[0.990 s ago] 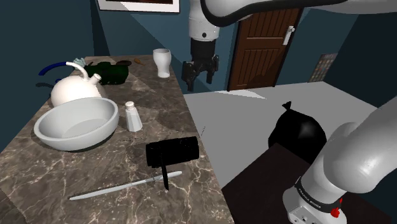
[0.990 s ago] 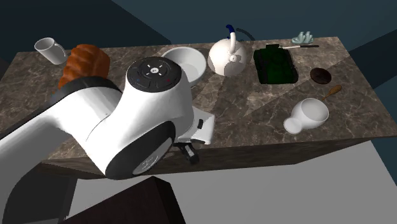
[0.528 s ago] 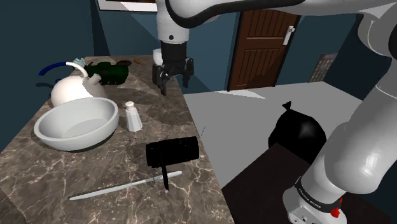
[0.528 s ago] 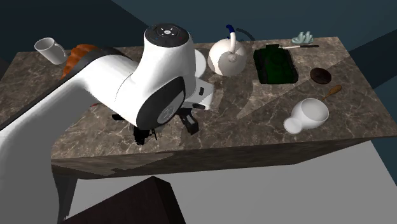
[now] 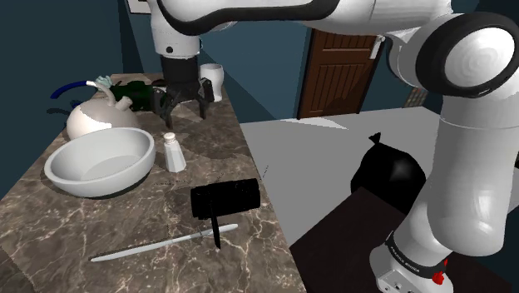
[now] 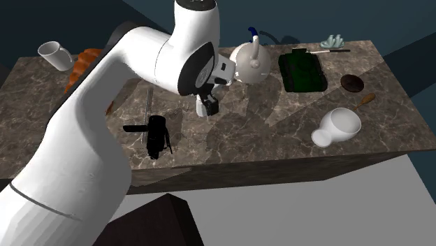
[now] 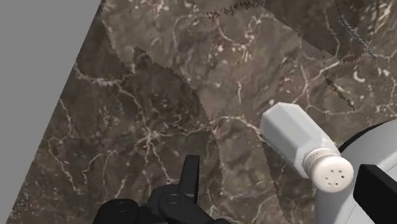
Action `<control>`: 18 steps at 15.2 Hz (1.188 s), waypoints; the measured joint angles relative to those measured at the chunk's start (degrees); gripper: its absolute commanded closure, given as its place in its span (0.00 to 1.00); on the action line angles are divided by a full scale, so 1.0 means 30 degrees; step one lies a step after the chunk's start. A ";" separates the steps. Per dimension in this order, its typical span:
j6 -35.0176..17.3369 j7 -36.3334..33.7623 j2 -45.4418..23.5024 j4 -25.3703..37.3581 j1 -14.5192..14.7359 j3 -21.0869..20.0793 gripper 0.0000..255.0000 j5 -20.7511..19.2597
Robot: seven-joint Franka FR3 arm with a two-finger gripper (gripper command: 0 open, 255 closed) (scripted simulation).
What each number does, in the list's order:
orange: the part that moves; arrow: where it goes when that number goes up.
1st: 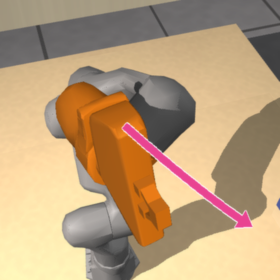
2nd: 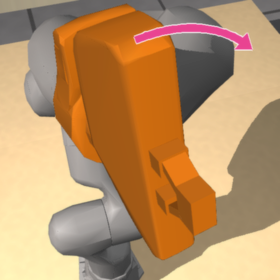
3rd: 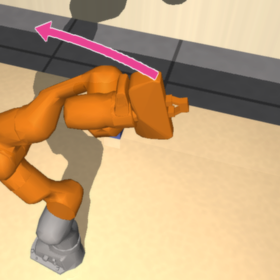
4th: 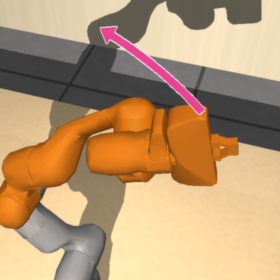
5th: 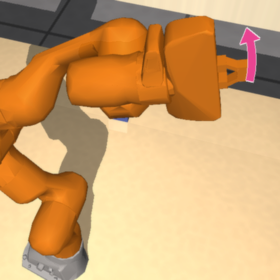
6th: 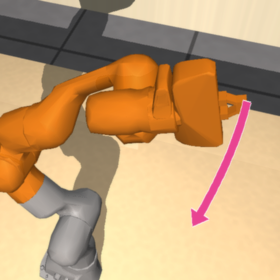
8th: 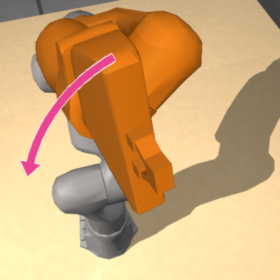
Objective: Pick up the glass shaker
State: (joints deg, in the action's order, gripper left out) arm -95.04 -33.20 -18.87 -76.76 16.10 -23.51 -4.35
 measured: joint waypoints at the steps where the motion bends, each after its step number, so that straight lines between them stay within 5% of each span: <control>1: 0.0373 -0.0354 -0.0994 0.1326 0.0439 -0.0040 0.00 -0.0299; 5: 0.1441 -0.1091 -0.3545 0.4904 0.1671 -0.0038 0.00 -0.0977; 12: -0.0345 -0.1094 -0.3382 0.2916 0.1403 -0.0023 0.00 -0.0899; 13: -0.0453 -0.1102 -0.3352 0.2785 0.1389 -0.0026 1.00 -0.0892; 18: -0.0547 -0.1114 -0.3332 0.2705 0.1387 -0.0029 1.00 -0.0893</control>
State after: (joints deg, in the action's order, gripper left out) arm -96.69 -36.54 -28.86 -68.64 20.26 -23.60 -7.03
